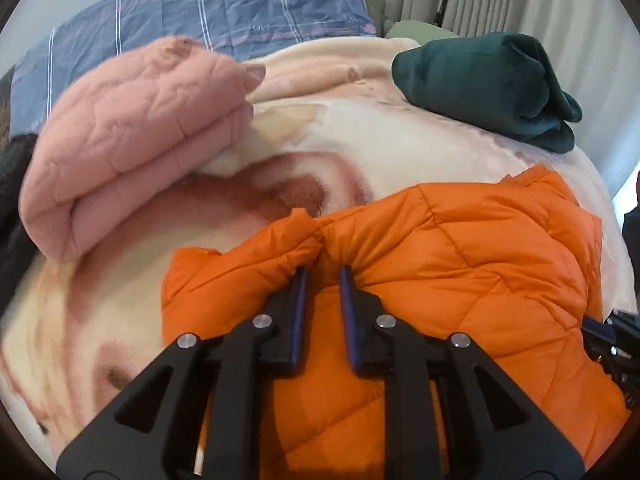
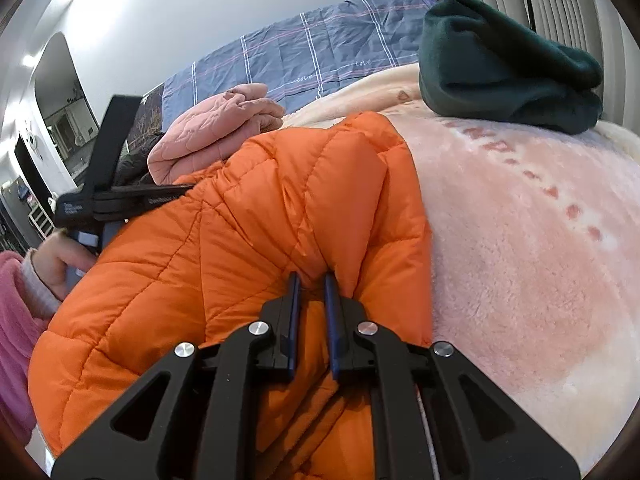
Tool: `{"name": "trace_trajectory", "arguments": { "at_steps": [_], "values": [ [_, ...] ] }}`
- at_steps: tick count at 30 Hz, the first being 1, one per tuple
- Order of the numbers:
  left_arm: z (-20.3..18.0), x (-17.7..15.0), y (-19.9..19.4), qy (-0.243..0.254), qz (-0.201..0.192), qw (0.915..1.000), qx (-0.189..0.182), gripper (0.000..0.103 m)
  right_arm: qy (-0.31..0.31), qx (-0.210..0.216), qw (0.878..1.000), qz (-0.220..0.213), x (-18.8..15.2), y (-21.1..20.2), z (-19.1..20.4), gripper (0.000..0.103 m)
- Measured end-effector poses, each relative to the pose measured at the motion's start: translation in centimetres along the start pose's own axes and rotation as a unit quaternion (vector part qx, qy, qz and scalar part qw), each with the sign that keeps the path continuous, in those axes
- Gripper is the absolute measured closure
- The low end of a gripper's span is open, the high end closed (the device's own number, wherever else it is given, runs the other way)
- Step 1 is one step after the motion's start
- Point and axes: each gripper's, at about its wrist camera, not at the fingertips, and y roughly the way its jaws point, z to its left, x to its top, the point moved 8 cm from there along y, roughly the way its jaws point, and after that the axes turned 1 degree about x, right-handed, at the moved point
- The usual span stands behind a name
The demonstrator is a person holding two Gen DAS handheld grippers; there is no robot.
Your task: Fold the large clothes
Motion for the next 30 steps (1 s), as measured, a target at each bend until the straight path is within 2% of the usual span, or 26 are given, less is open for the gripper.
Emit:
{"name": "trace_trajectory", "arguments": {
  "at_steps": [5, 9, 10, 11, 12, 13, 15, 17, 20, 22, 24, 26, 28, 30],
  "values": [
    [0.3, -0.3, -0.3, 0.005, -0.014, 0.9999, 0.005, 0.085, -0.012, -0.005, 1.0, -0.007, -0.1, -0.2, 0.3, 0.093],
    [0.0, -0.4, -2.2, 0.001, -0.027, 0.9996, 0.011, 0.085, -0.013, -0.004, 1.0, -0.011, -0.3, -0.4, 0.3, 0.093],
    [-0.1, -0.4, -3.1, -0.005, -0.028, 0.9996, 0.009, 0.081, -0.013, -0.004, 1.0, -0.012, -0.3, -0.5, 0.3, 0.093],
    [-0.2, -0.5, -4.3, -0.01, -0.031, 0.9994, 0.007, 0.066, -0.012, -0.004, 1.0, -0.013, -0.3, -0.5, 0.3, 0.093],
    [-0.3, -0.6, -5.6, -0.013, -0.039, 0.9991, 0.004, 0.055, -0.012, -0.004, 1.0, -0.014, -0.4, -0.5, 0.2, 0.093],
    [-0.4, -0.8, -7.0, -0.013, -0.051, 0.9986, 0.0, 0.038, -0.011, -0.003, 1.0, -0.014, -0.4, -0.6, 0.2, 0.093],
    [-1.3, -1.8, -10.3, 0.001, -0.078, 0.9967, -0.023, 0.034, -0.01, -0.002, 1.0, -0.015, -0.4, -0.6, 0.2, 0.093],
    [-2.3, -4.3, -13.6, 0.019, -0.094, 0.9943, -0.048, 0.034, -0.008, 0.001, 1.0, -0.016, -0.3, -0.6, 0.0, 0.093],
    [-4.4, -9.4, -16.4, 0.049, -0.084, 0.9921, -0.079, 0.032, -0.007, 0.003, 1.0, -0.018, -0.4, -0.7, -0.1, 0.093],
    [-6.1, -13.1, -17.5, 0.08, -0.075, 0.9908, -0.08, 0.029, -0.007, 0.004, 1.0, -0.02, -0.4, -0.8, -0.1, 0.093],
    [-7.3, -15.9, -18.3, 0.084, -0.075, 0.9902, -0.082, 0.029, -0.011, 0.005, 1.0, -0.025, -0.4, -0.9, -0.1, 0.092],
    [-7.9, -17.5, -18.9, 0.067, -0.067, 0.9895, -0.108, 0.028, -0.012, 0.005, 1.0, -0.025, -0.4, -1.0, -0.2, 0.092],
    [-8.5, -18.2, -19.5, 0.07, -0.074, 0.9889, -0.108, 0.028, -0.014, 0.007, 0.999, -0.029, -0.4, -1.0, -0.2, 0.092],
    [-9.8, -19.0, -19.5, 0.1, -0.073, 0.9876, -0.096, 0.027, -0.015, 0.007, 0.999, -0.03, -0.4, -1.0, -0.2, 0.092]
  ]
}}
